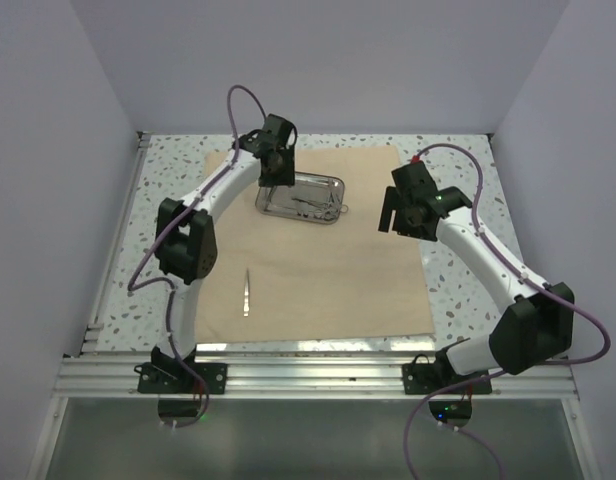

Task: Open and lay out the surgical kit
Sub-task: Pick up the medical item from the container.

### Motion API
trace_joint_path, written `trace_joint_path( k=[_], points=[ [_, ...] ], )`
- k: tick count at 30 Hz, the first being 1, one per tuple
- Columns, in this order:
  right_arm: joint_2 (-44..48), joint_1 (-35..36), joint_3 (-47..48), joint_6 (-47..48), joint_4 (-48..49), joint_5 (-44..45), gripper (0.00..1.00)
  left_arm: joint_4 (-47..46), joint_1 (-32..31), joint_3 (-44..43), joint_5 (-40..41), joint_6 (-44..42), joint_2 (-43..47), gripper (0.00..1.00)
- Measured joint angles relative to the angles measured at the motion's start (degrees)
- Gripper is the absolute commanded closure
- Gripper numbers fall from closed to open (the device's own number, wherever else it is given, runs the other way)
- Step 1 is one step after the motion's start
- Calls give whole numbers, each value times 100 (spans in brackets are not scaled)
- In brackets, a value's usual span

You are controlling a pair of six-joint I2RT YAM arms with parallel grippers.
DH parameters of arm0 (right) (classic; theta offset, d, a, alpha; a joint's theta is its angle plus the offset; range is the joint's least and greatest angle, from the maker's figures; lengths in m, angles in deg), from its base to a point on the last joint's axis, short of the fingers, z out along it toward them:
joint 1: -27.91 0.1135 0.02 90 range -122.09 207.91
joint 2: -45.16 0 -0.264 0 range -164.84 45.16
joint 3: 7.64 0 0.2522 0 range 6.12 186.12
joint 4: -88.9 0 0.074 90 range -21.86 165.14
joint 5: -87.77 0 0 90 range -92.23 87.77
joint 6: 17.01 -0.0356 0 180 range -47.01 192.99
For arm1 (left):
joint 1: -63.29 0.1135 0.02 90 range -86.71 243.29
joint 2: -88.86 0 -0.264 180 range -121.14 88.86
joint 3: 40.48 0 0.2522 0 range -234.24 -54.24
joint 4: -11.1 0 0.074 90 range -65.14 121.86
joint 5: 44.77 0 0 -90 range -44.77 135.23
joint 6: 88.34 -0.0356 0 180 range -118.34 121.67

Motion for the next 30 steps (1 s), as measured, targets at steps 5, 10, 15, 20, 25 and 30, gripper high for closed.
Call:
trace_joint_path(
  k=[5,10,15,20,25,30],
  points=[
    [2,2,94,-70,-81,-157,18,-68,221,-992,-76,-238,-1368,53],
    [74,2,52,-111,-245,-214,18,-293,474,-1419,-319,-256,-2024,55],
    [470,2,-223,-184,-444,-205,18,-549,662,-1676,-518,-260,-2166,55],
    [603,2,-352,-251,-551,-181,18,-787,691,-1753,-745,-330,-2170,55],
    [562,2,-352,-289,-570,-149,18,-881,658,-1722,-890,-352,-2240,56],
    [437,2,-348,-313,-584,-149,18,-887,647,-1650,-879,-356,-2299,57]
  ],
)
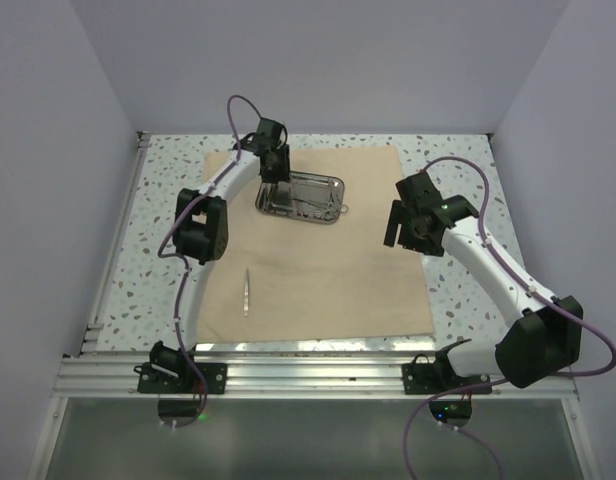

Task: Open and lay out the surgical kit
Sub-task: Pick up the medical item from the container.

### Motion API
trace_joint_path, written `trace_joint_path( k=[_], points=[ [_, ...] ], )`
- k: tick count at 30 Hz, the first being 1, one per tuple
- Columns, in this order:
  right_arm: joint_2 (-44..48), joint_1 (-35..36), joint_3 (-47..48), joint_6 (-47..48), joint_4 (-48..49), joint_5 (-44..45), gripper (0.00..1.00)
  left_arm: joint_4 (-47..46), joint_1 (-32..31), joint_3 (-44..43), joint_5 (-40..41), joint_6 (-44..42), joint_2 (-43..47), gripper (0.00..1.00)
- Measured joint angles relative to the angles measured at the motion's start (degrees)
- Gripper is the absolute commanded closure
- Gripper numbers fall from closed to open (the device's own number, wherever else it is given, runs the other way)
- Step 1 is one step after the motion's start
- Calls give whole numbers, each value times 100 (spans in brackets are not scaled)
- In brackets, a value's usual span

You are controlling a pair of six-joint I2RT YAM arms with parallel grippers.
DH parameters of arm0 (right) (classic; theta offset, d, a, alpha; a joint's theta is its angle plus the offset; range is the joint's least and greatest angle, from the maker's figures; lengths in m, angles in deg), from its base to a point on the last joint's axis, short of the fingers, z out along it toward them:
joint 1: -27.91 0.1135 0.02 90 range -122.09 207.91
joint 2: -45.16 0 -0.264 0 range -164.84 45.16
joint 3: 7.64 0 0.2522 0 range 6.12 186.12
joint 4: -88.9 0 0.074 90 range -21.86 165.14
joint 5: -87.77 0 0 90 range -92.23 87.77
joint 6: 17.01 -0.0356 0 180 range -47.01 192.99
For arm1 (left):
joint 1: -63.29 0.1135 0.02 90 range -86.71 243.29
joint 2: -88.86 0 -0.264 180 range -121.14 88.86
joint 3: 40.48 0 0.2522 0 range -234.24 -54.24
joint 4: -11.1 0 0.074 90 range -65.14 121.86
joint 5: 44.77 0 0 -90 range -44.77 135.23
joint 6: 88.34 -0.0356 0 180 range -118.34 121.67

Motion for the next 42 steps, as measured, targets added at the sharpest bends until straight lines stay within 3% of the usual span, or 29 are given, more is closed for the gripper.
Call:
trace_joint_path(
  k=[42],
  points=[
    [-4,0,-166,-168,-111,0,19,-470,162,531,-61,-33,404,59]
  ],
)
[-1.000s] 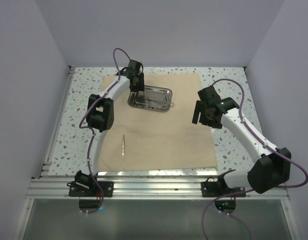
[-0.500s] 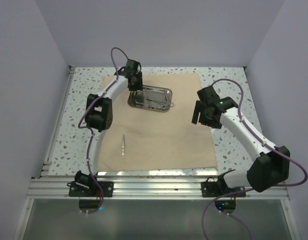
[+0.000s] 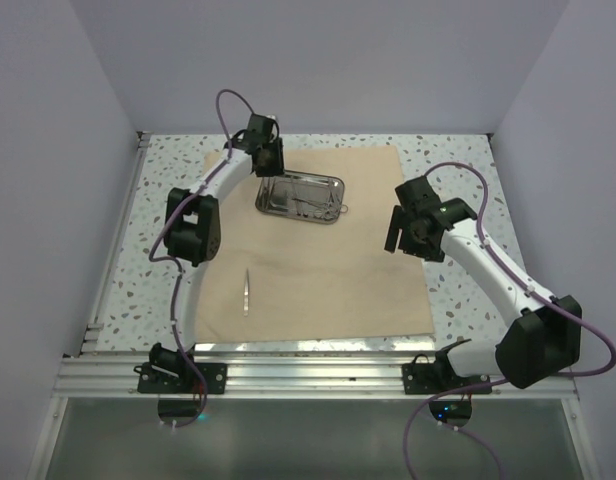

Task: Open and lay out the surgical kit
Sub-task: Pick up the medical item from the container.

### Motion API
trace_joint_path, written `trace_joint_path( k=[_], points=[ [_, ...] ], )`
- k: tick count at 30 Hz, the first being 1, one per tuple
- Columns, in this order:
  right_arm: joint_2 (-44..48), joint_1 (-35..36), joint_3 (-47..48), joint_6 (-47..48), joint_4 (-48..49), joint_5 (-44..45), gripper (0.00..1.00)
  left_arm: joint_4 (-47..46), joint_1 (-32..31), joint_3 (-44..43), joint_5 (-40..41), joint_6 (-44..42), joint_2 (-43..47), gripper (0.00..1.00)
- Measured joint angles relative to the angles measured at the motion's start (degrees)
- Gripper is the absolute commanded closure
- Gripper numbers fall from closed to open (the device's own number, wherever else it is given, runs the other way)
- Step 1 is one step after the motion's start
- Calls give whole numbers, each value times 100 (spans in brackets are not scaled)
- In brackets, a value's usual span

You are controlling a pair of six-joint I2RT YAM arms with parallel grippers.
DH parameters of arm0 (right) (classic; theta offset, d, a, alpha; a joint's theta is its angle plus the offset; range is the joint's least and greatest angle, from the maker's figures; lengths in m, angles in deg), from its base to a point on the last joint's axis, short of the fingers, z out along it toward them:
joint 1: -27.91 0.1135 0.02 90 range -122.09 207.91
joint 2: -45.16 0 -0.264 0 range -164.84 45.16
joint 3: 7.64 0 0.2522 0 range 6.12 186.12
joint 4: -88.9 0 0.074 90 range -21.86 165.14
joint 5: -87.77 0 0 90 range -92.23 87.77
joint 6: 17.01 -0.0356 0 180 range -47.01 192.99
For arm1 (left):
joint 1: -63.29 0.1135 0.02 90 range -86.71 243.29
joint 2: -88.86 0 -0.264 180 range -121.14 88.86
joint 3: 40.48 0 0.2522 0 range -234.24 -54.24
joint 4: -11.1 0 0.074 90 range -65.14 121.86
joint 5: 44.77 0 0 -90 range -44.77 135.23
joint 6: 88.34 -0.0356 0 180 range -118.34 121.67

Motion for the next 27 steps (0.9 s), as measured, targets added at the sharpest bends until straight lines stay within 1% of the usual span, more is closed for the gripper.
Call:
trace_joint_path(
  k=[14,22,26,27],
  points=[
    [9,0,-31,-20,2,0,19,-24,9,24,37,-120,57,59],
    [-94,0,-28,-17,2,0,19,2,35,24,50,-138,-188,60],
    [-210,0,-9,-17,4,0,19,-11,59,9,70,-131,-291,62],
    [-238,0,-4,-15,13,-2,19,-13,66,9,70,-129,-297,65]
  ],
)
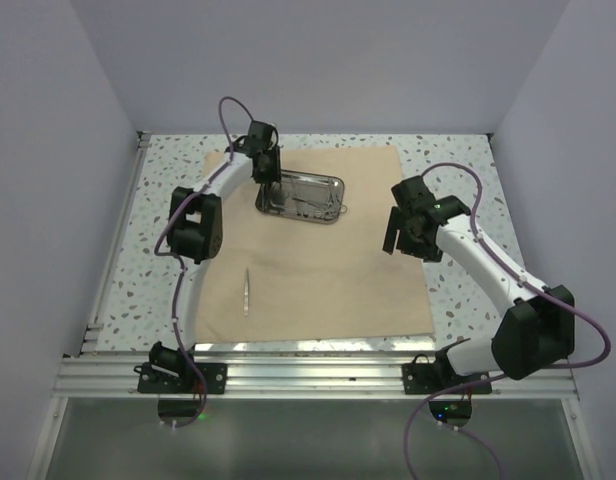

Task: Open and lay out the surgical kit
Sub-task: Pick up the medical item from the container.

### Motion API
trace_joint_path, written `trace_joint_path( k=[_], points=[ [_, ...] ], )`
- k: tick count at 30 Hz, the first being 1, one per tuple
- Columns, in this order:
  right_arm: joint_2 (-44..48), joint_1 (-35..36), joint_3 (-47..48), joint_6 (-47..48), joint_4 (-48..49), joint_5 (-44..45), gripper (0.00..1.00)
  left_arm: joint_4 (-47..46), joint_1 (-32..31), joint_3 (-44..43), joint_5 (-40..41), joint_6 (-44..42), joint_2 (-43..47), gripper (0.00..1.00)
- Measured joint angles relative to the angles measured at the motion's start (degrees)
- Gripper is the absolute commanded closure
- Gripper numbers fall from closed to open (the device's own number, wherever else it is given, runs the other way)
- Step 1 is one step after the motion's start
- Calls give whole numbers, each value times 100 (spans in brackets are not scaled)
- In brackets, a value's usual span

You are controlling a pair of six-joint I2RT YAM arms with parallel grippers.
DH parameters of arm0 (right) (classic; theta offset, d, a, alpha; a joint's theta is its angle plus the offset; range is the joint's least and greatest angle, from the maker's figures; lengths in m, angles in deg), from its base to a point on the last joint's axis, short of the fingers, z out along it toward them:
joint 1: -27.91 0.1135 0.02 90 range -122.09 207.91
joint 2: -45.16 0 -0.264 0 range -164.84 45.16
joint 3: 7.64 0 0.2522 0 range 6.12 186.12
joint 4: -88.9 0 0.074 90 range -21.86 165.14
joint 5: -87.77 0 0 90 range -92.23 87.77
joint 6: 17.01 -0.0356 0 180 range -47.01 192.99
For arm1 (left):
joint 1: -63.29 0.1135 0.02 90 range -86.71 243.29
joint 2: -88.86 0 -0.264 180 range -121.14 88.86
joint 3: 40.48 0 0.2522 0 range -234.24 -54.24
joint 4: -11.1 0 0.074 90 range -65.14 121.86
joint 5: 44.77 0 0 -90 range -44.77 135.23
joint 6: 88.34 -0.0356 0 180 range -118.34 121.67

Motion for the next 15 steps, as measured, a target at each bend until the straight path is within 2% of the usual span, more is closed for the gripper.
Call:
trace_joint_path(
  k=[1,2,4,5,8,15],
  points=[
    [-28,0,7,0,4,0,19,4,7,-4,0,15,-4,67],
    [-52,0,15,0,2,2,19,9,11,-7,7,15,-9,74],
    [-103,0,42,0,13,0,19,24,28,-31,9,31,-28,80],
    [-122,0,52,2,11,0,19,24,35,-44,11,37,-39,88],
    [-175,0,114,7,17,0,19,83,57,-103,50,48,-76,100],
    [-326,0,306,20,61,-4,19,199,76,-184,105,37,-111,100]
  ],
)
